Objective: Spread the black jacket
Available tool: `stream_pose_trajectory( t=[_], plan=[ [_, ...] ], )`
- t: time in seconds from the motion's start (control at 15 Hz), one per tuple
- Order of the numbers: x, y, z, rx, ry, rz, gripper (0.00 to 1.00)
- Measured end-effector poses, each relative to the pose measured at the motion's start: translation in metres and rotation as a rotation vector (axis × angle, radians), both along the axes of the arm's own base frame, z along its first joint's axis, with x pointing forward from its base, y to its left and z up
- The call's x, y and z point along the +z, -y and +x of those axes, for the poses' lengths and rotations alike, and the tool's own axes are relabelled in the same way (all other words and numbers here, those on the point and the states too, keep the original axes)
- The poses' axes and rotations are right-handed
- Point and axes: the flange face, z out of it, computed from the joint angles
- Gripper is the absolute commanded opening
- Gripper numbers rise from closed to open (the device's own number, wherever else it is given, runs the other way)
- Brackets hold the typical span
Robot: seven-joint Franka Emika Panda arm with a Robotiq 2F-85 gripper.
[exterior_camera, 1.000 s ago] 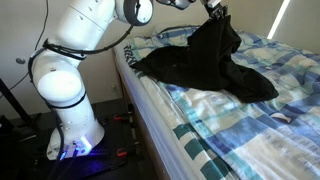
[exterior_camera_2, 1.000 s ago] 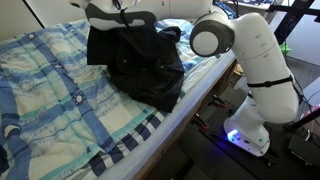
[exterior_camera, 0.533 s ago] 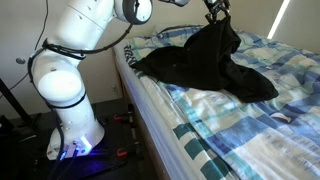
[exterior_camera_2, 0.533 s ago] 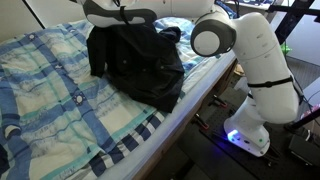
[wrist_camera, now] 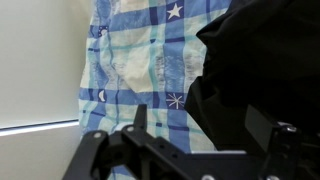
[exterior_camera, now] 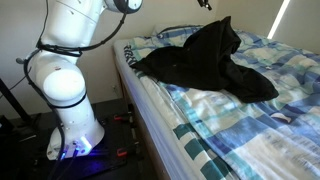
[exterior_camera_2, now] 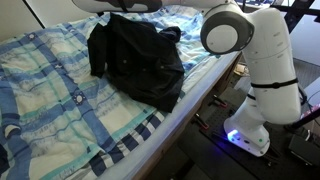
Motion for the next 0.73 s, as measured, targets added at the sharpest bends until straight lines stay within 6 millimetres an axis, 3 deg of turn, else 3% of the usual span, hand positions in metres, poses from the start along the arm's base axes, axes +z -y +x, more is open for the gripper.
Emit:
stream_pose_trajectory(
  t=[0.2,0.73],
  plan=[
    [0.016,-0.002,-0.016,-0.025,-0.026,-0.011,1.00],
    [0.023,-0.018,-0.030,-0.009,-0.033,-0.012,1.00]
  ],
)
